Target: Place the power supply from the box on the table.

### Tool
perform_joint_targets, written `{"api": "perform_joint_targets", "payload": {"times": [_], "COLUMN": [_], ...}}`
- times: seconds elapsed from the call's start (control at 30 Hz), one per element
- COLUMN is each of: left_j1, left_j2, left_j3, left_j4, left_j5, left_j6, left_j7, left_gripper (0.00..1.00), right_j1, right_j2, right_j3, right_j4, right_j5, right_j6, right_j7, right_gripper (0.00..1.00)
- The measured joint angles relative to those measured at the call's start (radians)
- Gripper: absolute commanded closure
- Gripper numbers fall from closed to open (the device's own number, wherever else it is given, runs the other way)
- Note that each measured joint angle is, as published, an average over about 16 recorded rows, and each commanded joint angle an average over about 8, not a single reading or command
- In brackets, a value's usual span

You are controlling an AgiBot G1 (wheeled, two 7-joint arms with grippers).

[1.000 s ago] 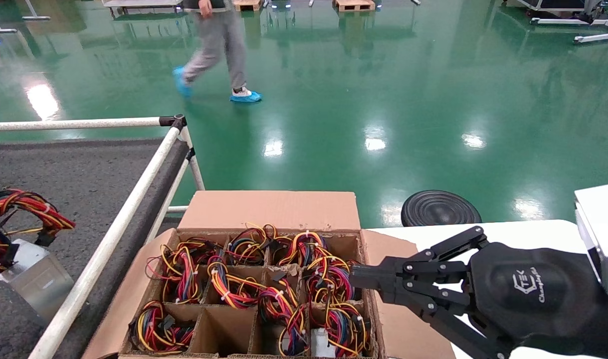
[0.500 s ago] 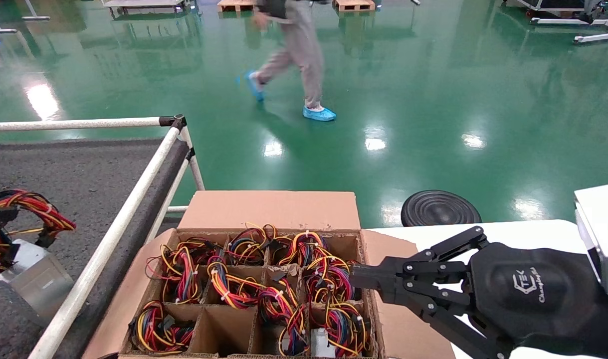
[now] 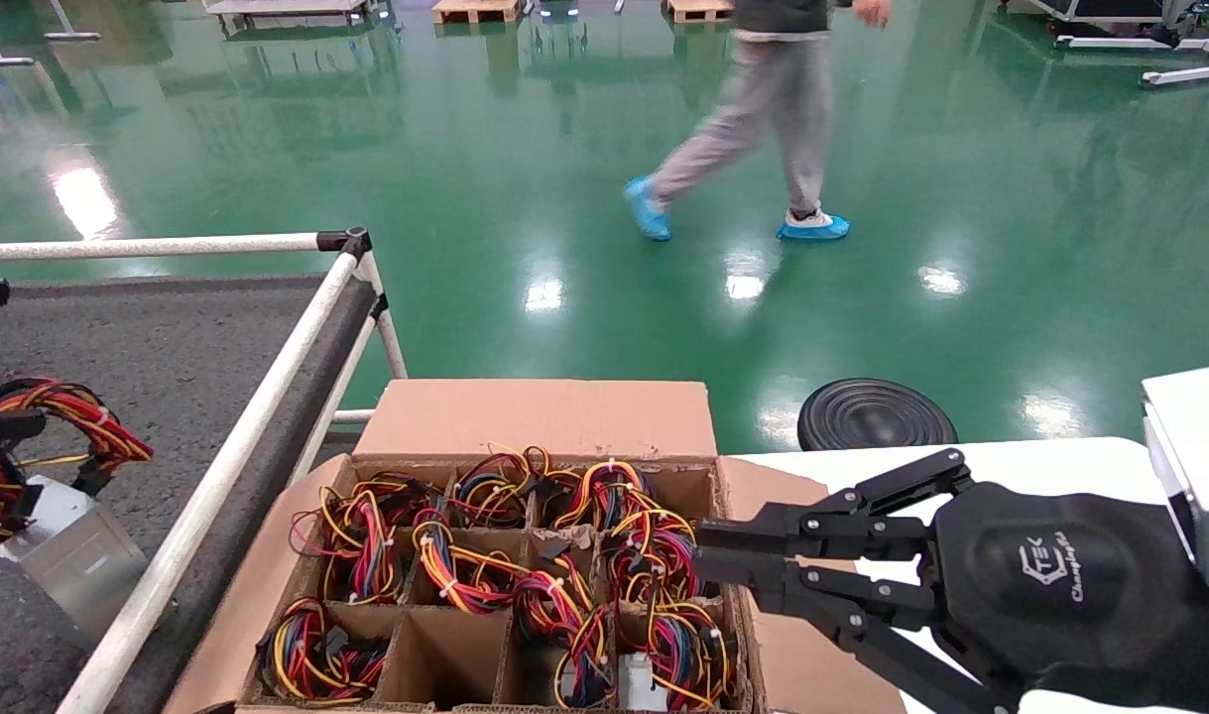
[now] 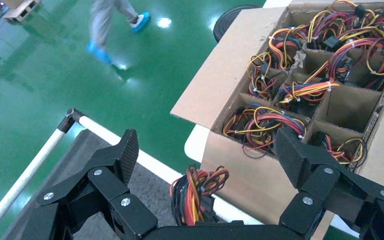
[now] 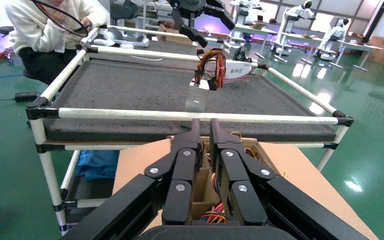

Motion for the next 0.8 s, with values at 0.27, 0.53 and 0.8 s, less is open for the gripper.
{"api": "perform_joint_targets", "payload": {"times": [0.27, 0.53, 0.8], "left_j1": [0.046, 0.107, 0.173], "left_j2": [0.013, 0.031, 0.05], "left_j3": [-0.034, -0.079, -0.126], "left_j4": [-0.024, -0.055, -0.089], "left_j5": [-0.016, -0.038, -0.062], "left_j6": [-0.006, -0.013, -0.022], "left_j7": [-0.004, -0.01, -0.016], "left_gripper": [0.0, 0.0, 0.0], "right_j1": [0.0, 0.0, 0.0], "right_j2": [0.0, 0.0, 0.0], "right_j3": [0.0, 0.0, 0.0], "right_j4": [0.0, 0.0, 0.0], "right_j5": [0.0, 0.0, 0.0], "right_j6": [0.0, 0.0, 0.0], "right_j7": [0.0, 0.0, 0.0], "right_gripper": [0.0, 0.0, 0.0]}}
